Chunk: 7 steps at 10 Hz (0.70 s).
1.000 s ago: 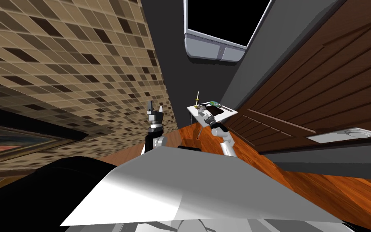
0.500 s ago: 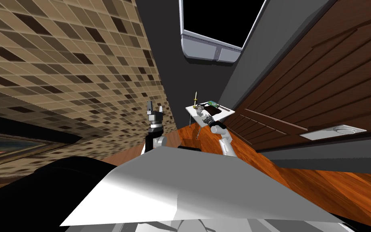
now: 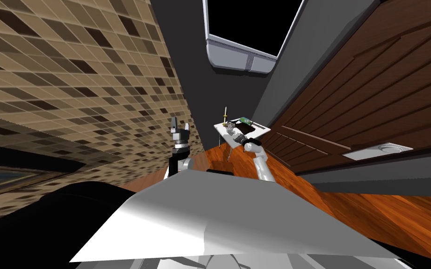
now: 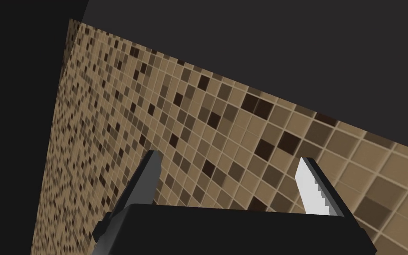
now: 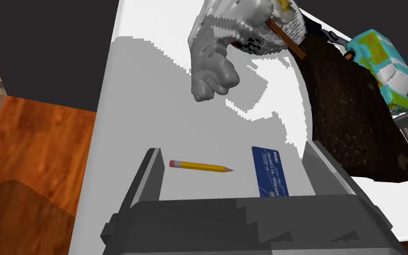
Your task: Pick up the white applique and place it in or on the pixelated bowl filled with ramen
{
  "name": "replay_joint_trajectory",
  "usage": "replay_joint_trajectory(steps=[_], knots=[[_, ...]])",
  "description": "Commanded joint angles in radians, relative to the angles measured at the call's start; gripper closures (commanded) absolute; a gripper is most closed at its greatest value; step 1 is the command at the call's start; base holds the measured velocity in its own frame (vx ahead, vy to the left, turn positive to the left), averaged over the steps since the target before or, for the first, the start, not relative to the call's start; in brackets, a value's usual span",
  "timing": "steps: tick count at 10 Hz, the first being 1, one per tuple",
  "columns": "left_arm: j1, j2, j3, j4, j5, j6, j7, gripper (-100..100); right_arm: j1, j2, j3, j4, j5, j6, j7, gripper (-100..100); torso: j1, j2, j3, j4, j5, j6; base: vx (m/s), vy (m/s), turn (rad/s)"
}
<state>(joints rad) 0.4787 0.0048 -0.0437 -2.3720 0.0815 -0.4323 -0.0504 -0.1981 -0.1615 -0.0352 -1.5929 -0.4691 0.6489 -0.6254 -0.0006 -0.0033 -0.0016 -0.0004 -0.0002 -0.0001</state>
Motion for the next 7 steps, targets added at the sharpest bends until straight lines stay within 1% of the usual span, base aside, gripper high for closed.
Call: replay_joint_trajectory(steps=[1, 2, 3, 4, 5, 6, 7], knots=[[0.000, 0.000, 0.000, 0.000, 0.000, 0.000, 0.000, 0, -0.014, 0.001, -0.002, 0.015, -0.013, 0.031, -0.018, -100, 0.000, 0.000, 0.000, 0.000, 0.000, 0.000, 0.043, -0.021, -0.024], [0.000, 0.000, 0.000, 0.000, 0.000, 0.000, 0.000, 0, -0.044, 0.002, -0.009, 0.038, -0.036, 0.071, -0.049, -100, 0.000, 0.000, 0.000, 0.000, 0.000, 0.000, 0.051, -0.010, -0.061], [0.000, 0.000, 0.000, 0.000, 0.000, 0.000, 0.000, 0, -0.044, 0.002, -0.009, 0.038, -0.036, 0.078, -0.049, -100, 0.001, 0.000, 0.000, 0.000, 0.000, 0.000, 0.052, -0.003, -0.023], [0.000, 0.000, 0.000, 0.000, 0.000, 0.000, 0.000, 0, -0.072, 0.003, -0.015, 0.060, -0.059, 0.117, -0.080, -100, 0.002, 0.000, 0.000, 0.000, 0.000, 0.000, 0.062, -0.019, -0.041], [0.000, 0.000, 0.000, 0.000, 0.000, 0.000, 0.000, 0, -0.072, 0.003, -0.015, 0.060, -0.059, 0.123, -0.080, -100, 0.001, -0.001, -0.001, 0.000, 0.000, 0.000, 0.059, -0.009, -0.015], [0.000, 0.000, 0.000, 0.000, 0.000, 0.000, 0.000, 0, -0.100, 0.003, -0.021, 0.080, -0.081, 0.165, -0.108, -100, 0.001, -0.001, -0.001, 0.000, 0.000, 0.000, 0.075, -0.006, -0.036], [0.000, 0.000, 0.000, 0.000, 0.000, 0.000, 0.000, 0, -0.126, 0.003, -0.027, 0.098, -0.103, 0.190, -0.136, -100, 0.001, -0.002, -0.001, 0.000, 0.000, 0.000, 0.115, 0.002, -0.059]])
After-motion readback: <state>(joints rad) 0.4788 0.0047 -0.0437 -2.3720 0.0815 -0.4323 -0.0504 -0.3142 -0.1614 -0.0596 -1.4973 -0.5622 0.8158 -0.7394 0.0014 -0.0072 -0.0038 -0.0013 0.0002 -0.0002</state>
